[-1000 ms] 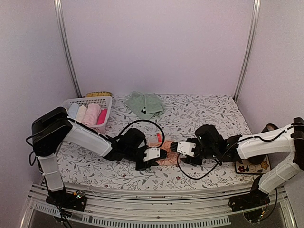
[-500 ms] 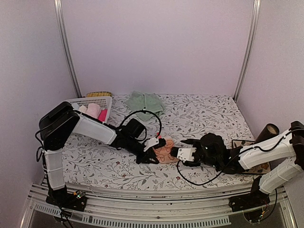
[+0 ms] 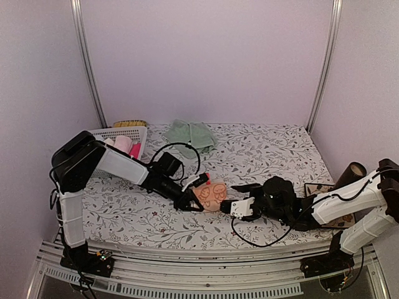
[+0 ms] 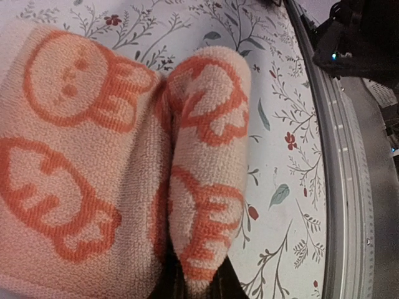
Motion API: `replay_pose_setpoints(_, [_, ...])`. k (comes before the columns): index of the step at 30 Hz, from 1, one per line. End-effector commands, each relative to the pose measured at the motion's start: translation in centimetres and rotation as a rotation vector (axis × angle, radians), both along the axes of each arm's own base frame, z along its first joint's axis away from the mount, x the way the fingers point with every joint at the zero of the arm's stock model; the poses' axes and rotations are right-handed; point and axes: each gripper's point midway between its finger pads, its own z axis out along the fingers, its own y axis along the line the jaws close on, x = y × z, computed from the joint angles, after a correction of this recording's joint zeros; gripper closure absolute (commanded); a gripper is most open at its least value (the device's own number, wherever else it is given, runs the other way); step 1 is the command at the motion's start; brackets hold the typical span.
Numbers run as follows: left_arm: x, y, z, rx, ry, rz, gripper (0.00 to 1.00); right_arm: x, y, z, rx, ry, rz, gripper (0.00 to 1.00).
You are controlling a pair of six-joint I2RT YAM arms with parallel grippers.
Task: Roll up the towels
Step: Roll the towel at the center of the board.
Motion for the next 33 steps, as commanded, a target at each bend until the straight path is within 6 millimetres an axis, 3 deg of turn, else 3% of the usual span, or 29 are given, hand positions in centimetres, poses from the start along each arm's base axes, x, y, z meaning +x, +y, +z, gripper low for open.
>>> replay_pose_setpoints(1, [0.3,0.8,-0.5,-0.026,0.126,0.057,1.00,-1.1,0.9,-1.9,-0.066,-0.013,0.090,0.36])
replay_pose_setpoints(10, [0.9,1.4,-1.7,-0.044,0.224,0.086,0.99,0.1,2.3,-5.9,-0.192,-0.011,0.103,0.36])
replay_pose_setpoints(16, [1.2,1.3,-2.0,-0.032,0.234,0.084,0.96,1.4,3.6,-6.6,-0.210,-0.044,0.099,0.36])
replay_pose_setpoints(26, [1.5,1.2,-2.5,-0.012,0.243,0.077,0.95,3.2,3.7,-8.6,-0.256,-0.044,0.068,0.38])
replay_pose_setpoints(31, [1.5,1.4,-2.6,-0.010,0.246,0.076,0.92,3.9,3.4,-9.6,-0.279,-0.011,0.039,0.50])
replay_pose_setpoints(33, [1.6,1.5,-2.6,-0.011,0.244,0.078,0.91,3.9,3.3,-10.2,-0.298,0.035,0.037,0.64])
